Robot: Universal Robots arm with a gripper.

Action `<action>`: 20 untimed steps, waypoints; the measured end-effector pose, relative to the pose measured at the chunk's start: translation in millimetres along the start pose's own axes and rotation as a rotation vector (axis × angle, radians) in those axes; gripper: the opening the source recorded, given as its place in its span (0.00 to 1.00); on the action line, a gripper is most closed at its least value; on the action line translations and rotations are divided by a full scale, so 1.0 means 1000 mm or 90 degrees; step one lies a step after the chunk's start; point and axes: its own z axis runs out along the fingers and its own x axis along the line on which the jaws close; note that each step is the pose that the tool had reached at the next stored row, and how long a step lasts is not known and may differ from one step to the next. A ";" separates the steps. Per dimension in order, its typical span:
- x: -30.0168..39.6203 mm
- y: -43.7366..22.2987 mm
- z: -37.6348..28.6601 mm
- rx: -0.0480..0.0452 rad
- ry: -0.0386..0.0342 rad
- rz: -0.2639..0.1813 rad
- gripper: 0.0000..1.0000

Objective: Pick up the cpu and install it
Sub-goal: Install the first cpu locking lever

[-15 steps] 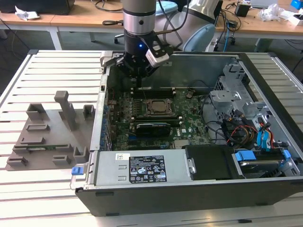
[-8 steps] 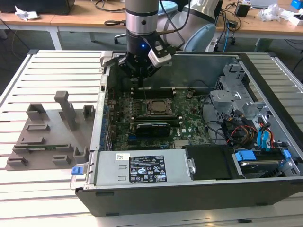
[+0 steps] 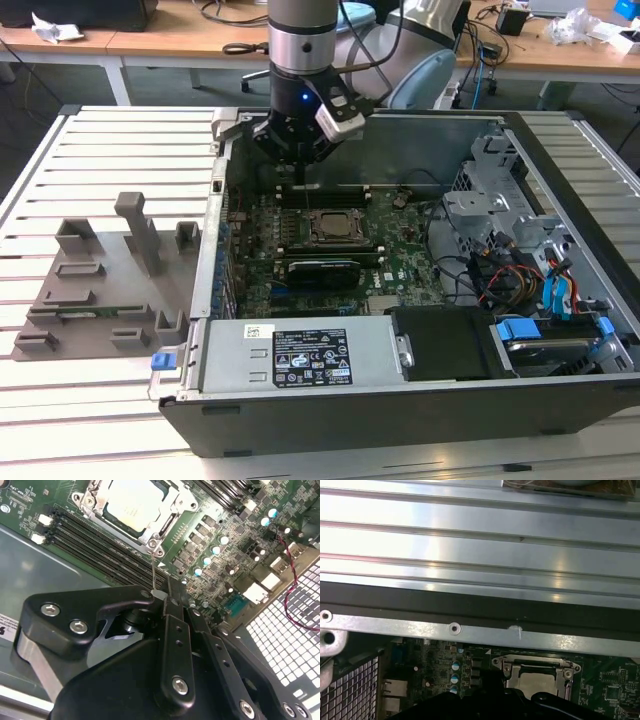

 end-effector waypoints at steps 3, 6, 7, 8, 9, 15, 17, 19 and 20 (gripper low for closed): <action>-0.0024 -0.0002 0.0001 0.0000 0.0000 0.000 0.11; -0.0049 -0.0004 0.0001 0.0000 0.0000 0.000 0.11; -0.0053 -0.0004 0.0001 0.0000 0.0000 0.000 0.11; -0.0057 -0.0005 0.0001 0.0001 0.0000 0.000 0.11; -0.0060 -0.0005 0.0001 0.0000 -0.0001 0.000 0.11; -0.0074 -0.0006 0.0002 0.0000 0.0000 0.000 0.11; -0.0077 -0.0006 0.0002 0.0000 0.0000 0.000 0.11; -0.0083 -0.0007 0.0002 0.0001 -0.0001 0.000 0.11; -0.0084 -0.0007 0.0002 0.0000 0.0000 0.000 0.11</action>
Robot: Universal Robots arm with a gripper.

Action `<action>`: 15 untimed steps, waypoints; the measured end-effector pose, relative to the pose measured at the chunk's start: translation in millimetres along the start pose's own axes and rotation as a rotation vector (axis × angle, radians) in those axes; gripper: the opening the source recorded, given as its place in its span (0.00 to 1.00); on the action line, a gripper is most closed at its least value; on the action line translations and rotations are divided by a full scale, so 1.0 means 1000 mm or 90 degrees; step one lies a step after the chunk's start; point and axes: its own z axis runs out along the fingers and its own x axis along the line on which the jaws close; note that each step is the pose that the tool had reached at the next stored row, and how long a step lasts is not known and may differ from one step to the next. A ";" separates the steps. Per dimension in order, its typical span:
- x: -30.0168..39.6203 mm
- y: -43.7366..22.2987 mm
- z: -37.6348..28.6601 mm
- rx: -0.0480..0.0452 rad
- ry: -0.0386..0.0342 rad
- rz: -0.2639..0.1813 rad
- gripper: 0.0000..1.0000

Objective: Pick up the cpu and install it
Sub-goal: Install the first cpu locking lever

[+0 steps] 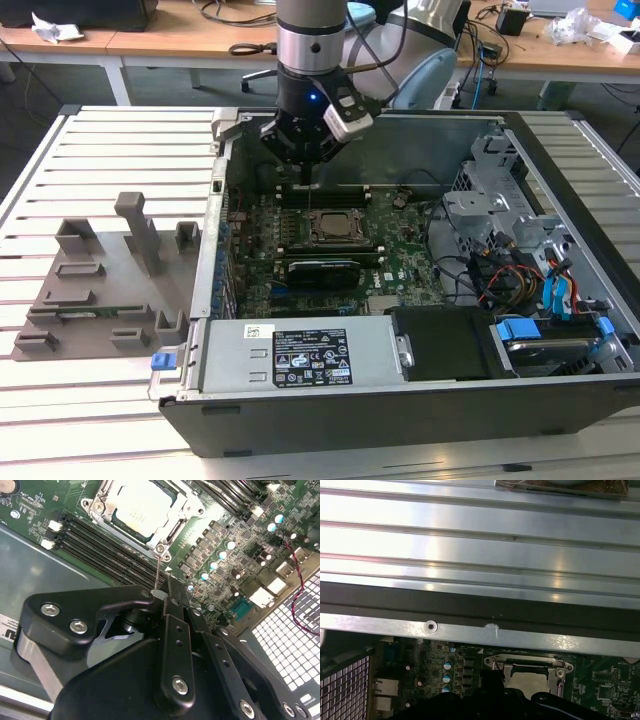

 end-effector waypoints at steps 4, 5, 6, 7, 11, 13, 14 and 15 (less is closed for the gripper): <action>-0.0008 -0.0001 0.0000 0.0000 0.0000 0.000 0.11; -0.0009 -0.0001 0.0000 0.0000 0.0000 0.000 0.11; -0.0011 -0.0001 0.0001 0.0000 0.0000 0.000 0.11; -0.0011 -0.0001 0.0001 0.0000 0.0000 0.000 0.11; -0.0013 -0.0001 0.0001 0.0000 0.0000 0.000 0.11; -0.0014 -0.0001 0.0001 0.0000 0.0000 0.000 0.11; -0.0016 -0.0001 0.0002 0.0000 -0.0001 0.000 0.11; -0.0021 -0.0001 0.0003 0.0000 -0.0001 0.000 0.11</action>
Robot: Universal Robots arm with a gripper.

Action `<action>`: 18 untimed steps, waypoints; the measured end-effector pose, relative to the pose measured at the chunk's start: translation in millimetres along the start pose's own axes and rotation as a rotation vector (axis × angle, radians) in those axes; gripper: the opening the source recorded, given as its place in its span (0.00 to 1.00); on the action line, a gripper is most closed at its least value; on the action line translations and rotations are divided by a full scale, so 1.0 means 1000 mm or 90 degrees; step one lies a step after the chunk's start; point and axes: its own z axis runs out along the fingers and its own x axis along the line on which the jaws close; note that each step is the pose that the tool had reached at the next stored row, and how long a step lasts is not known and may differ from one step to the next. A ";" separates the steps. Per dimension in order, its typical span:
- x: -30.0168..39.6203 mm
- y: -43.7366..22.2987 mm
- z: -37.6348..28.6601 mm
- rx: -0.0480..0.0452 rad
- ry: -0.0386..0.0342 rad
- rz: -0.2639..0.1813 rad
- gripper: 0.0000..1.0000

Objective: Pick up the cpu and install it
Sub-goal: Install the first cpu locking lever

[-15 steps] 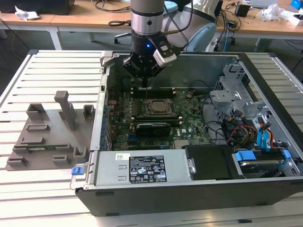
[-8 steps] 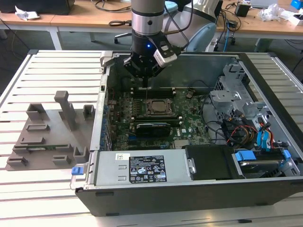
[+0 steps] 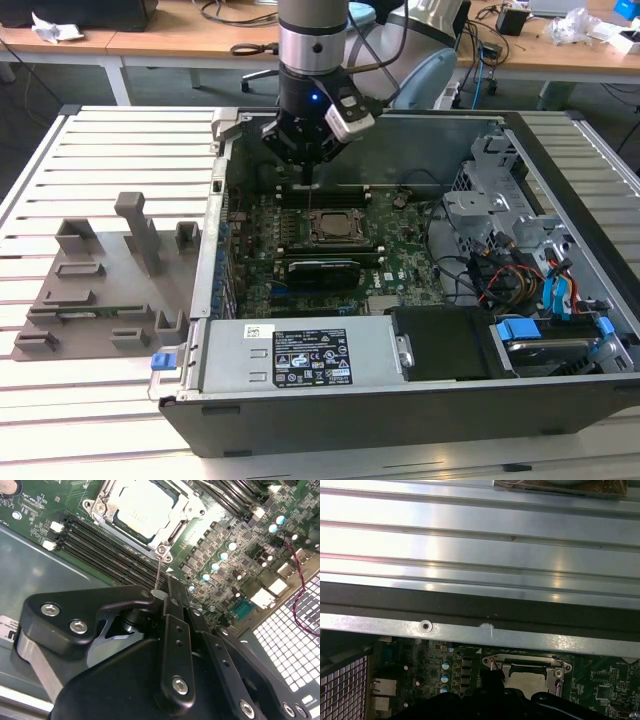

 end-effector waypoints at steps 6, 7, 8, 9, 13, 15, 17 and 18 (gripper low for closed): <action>-0.0074 -0.0006 0.0006 0.0000 0.0002 0.000 0.11; -0.0086 -0.0007 0.0008 0.0000 0.0001 0.000 0.11; -0.0162 -0.0020 0.0029 0.0000 0.0014 0.000 0.11; -0.0188 -0.0026 0.0038 -0.0001 0.0020 0.000 0.11; -0.0278 -0.0032 0.0117 -0.0004 0.0045 0.000 0.11; -0.0278 -0.0028 0.0142 -0.0011 0.0045 0.000 0.11; -0.0278 -0.0024 0.0167 -0.0055 0.0041 -0.002 0.11; -0.0279 -0.0019 0.0188 -0.0074 0.0039 -0.005 0.11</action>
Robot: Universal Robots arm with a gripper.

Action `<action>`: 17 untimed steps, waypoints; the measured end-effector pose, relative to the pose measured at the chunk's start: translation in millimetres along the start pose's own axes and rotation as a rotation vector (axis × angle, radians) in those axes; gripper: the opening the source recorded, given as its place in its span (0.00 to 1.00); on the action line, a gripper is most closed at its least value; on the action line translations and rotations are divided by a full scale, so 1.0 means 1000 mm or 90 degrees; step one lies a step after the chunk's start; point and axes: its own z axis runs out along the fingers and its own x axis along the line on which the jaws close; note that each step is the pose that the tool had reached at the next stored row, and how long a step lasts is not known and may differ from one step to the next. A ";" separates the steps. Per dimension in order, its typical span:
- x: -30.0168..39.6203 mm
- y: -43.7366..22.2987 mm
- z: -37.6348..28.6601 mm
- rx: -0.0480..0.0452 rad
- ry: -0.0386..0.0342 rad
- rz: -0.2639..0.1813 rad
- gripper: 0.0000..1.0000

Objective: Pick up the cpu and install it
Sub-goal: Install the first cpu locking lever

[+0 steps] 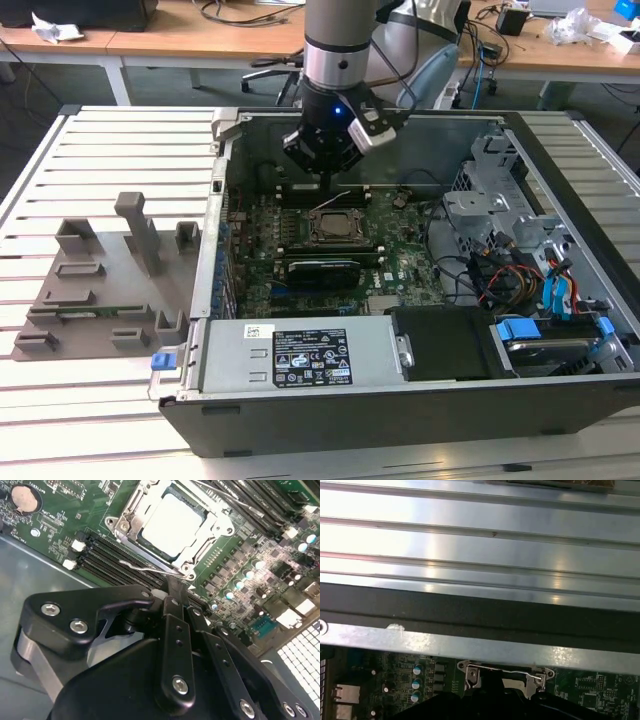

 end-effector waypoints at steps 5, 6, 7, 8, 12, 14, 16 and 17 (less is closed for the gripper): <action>0.0000 0.0003 0.0023 -0.0382 -0.0034 -0.004 0.11; 0.0000 -0.0001 0.0028 -0.0451 -0.0040 -0.004 0.11; 0.0000 -0.0005 0.0036 -0.0484 -0.0043 -0.004 0.11; 0.0000 -0.0012 0.0059 -0.0496 -0.0045 -0.004 0.11; 0.0000 -0.0017 0.0133 -0.0497 -0.0042 -0.006 0.11; -0.0001 -0.0016 0.0158 -0.0497 -0.0042 -0.007 0.11; -0.0015 -0.0017 0.0197 -0.0497 -0.0039 -0.008 0.11; -0.0022 -0.0019 0.0199 -0.0496 -0.0037 -0.008 0.11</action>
